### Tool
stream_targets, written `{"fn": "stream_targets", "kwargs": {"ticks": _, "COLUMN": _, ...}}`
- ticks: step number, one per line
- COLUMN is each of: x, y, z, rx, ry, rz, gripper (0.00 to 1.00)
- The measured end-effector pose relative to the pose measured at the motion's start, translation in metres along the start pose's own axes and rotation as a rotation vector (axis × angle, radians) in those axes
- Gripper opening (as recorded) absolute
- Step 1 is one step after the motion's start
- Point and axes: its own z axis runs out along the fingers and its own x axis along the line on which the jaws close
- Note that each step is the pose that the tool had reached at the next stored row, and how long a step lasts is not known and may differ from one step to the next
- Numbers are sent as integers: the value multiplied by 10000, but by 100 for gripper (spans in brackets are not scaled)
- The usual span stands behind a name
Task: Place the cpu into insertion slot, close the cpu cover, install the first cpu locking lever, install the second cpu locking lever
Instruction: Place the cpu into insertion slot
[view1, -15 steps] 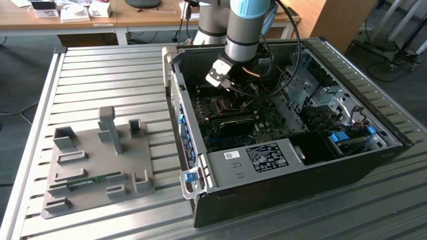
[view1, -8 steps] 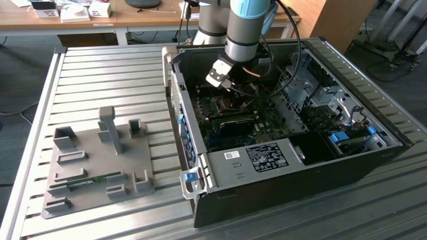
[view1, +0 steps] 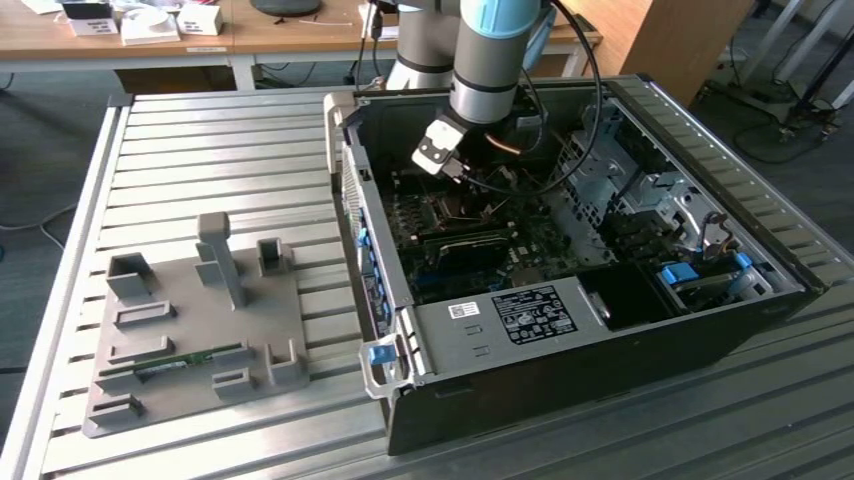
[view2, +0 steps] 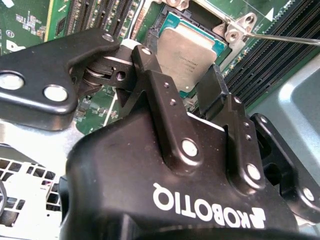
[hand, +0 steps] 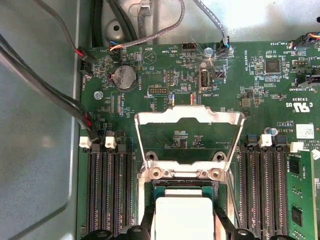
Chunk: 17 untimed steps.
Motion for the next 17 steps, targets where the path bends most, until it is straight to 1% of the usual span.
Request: {"fn": "stream_targets", "kwargs": {"ticks": 17, "x": -2, "y": -1, "z": 33, "rx": -1, "ry": 0, "rz": 1, "gripper": 54}}
